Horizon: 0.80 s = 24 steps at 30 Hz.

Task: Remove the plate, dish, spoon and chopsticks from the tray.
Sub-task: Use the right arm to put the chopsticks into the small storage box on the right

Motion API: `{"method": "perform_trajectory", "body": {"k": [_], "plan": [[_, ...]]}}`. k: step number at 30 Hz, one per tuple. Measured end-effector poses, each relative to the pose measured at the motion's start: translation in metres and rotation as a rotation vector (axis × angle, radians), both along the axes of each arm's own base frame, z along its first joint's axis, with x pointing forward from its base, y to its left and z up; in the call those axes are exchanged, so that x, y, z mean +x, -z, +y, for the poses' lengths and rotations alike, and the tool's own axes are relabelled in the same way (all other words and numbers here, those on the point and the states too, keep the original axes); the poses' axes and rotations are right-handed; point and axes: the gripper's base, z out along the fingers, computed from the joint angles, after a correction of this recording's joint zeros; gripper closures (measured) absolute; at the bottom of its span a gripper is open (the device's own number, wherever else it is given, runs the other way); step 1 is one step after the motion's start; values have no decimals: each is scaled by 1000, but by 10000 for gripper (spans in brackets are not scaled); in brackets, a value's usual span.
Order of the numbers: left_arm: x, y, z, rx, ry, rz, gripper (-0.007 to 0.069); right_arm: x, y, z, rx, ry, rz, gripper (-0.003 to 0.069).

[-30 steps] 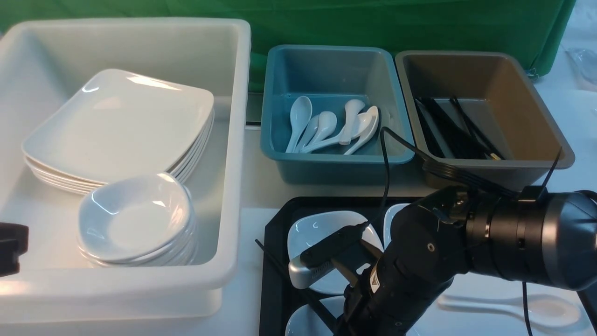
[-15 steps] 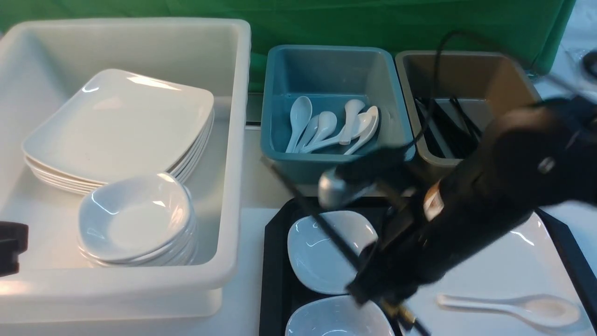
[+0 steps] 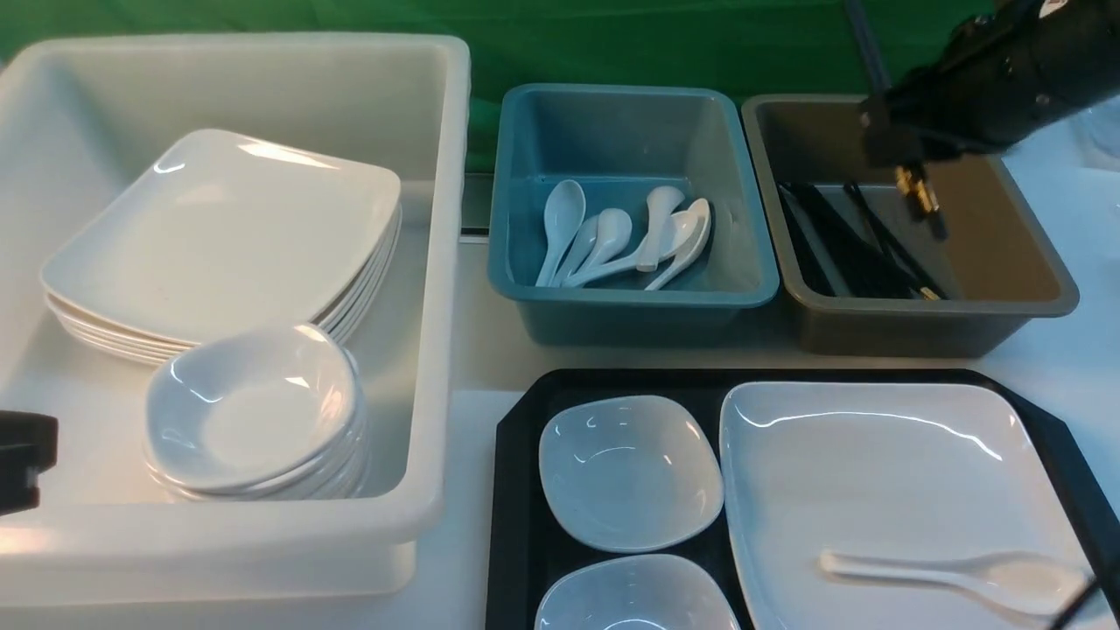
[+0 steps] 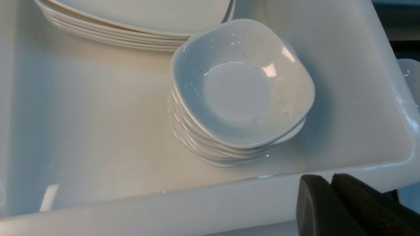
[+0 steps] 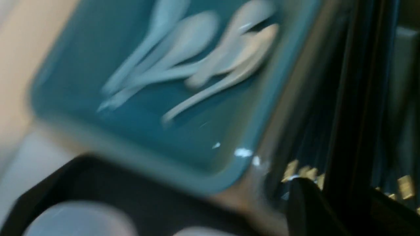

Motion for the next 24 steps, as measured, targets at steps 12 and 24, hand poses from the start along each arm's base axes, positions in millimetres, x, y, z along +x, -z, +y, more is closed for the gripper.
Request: {"method": "perform_trajectory", "body": {"k": [12, 24], "plan": [[0, 0, 0, 0, -1, -3, 589, 86, 114, -32, -20, 141, 10, 519], [0, 0, 0, 0, -1, -3, 589, 77, 135, -30, -34, 102, 188, 300]]}}
